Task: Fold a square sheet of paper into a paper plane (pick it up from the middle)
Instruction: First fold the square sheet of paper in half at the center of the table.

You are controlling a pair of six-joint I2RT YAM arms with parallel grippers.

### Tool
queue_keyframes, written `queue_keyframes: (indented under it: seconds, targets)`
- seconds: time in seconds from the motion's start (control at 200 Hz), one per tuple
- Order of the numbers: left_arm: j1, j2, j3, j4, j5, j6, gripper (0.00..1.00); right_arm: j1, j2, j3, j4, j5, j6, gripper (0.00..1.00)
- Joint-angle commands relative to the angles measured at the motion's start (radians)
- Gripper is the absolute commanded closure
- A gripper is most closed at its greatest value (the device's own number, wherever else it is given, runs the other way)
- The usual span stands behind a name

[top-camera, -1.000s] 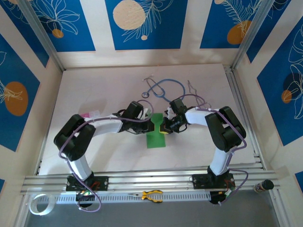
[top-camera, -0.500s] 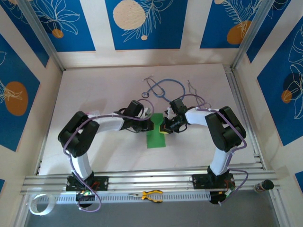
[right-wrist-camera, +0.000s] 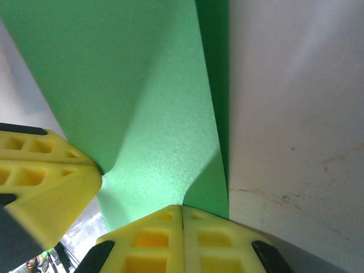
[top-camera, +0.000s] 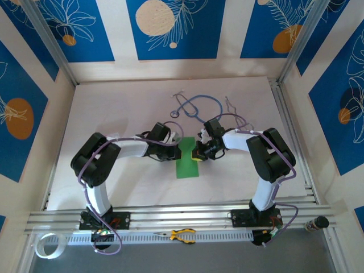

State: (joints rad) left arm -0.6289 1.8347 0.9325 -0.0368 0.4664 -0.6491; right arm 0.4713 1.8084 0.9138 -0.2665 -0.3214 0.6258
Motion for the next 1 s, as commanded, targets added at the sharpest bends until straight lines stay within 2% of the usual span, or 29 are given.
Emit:
queue_keyframes:
  seconds: [0.0,0.185,0.47,0.915,0.995]
  targets:
    - [0.017,0.032,-0.040,-0.001,-0.004,0.027,0.89,0.015,0.095,-0.053,-0.091,0.152,0.002,1.00]
    - [0.020,0.028,-0.060,0.017,0.007,0.013,0.89,0.015,0.099,-0.045,-0.099,0.155,0.000,1.00]
    - [0.030,-0.020,0.029,0.001,0.063,-0.026,0.87,0.015,0.101,-0.017,-0.123,0.163,-0.017,1.00]
    - [0.076,0.088,0.049,0.043,0.100,-0.010,0.87,0.013,0.107,-0.013,-0.133,0.165,-0.029,1.00]
    - [0.076,0.094,0.044,0.016,0.076,-0.005,0.88,0.013,0.108,-0.013,-0.132,0.166,-0.029,1.00]
